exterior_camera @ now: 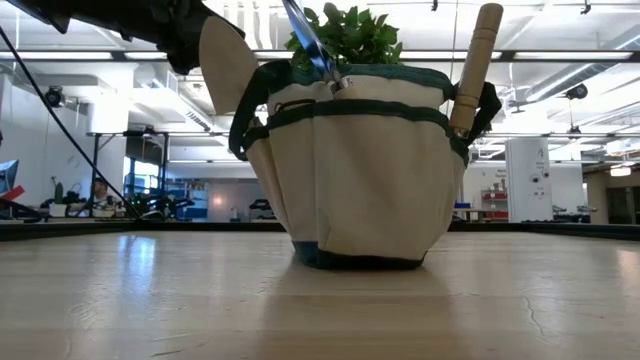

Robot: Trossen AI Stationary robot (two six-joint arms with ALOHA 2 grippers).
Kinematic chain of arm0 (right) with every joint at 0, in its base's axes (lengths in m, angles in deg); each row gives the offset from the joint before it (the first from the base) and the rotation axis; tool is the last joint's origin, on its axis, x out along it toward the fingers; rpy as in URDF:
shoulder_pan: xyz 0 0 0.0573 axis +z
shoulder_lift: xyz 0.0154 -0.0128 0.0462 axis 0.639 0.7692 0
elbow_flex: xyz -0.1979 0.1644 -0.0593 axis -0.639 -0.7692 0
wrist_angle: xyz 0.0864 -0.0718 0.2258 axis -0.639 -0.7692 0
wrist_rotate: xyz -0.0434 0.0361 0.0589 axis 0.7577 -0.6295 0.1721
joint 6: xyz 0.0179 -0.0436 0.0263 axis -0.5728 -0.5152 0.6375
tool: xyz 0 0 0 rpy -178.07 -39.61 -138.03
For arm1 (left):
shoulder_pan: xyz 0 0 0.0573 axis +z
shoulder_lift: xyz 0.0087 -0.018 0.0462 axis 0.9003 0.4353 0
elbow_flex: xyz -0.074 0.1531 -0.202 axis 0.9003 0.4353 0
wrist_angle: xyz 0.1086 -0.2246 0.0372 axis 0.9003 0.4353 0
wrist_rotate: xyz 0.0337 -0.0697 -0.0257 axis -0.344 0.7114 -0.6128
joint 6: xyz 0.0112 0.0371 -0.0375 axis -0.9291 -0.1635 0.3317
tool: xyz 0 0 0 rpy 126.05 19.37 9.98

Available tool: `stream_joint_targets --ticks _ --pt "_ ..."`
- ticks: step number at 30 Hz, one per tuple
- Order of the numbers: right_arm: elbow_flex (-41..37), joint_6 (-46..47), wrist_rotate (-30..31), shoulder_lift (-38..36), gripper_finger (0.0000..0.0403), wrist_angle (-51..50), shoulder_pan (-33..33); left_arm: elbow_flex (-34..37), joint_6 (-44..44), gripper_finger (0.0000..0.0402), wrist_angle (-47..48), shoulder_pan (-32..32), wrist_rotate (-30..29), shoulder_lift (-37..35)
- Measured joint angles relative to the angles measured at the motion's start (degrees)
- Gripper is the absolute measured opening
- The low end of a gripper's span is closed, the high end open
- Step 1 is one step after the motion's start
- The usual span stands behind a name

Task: Pick & Place Garden tools in Gardening bag
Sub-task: Put the right brown hand rake into the green gardening bag

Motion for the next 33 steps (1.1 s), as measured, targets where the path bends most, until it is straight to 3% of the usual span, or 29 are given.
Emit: stream_joint_targets --ticks 5,9,13,19,24,33 --pt "1.30 9.95 -6.30 2.69 0.0175 -2.56 0.02 0.00 -1.24 0.0284 0.09 0.02 -0.33 0.00" --pt "3.67 20.58 -13.53 4.10 0.0175 -12.80 0.00 0.00 -1.92 0.0284 0.23 0.02 -0.37 0.02" --pt "5.16 28.17 -15.73 5.17 0.0175 -18.52 -0.05 0.00 -2.06 0.0284 0.86 0.02 -0.35 0.02" --pt "4.58 28.78 -17.40 7.84 0.0176 -18.98 -4.60 0.00 -2.52 0.0284 1.76 0.04 -0.32 0.02" --pt "3.76 28.52 -24.54 10.48 0.0176 -18.90 -5.90 0.00 -3.00 0.0284 2.19 0.04 -0.28 0.02" --pt "2.37 28.58 -25.11 12.52 0.0176 -18.51 -5.92 0.00 -2.73 0.0284 2.10 0.04 -0.26 0.04"
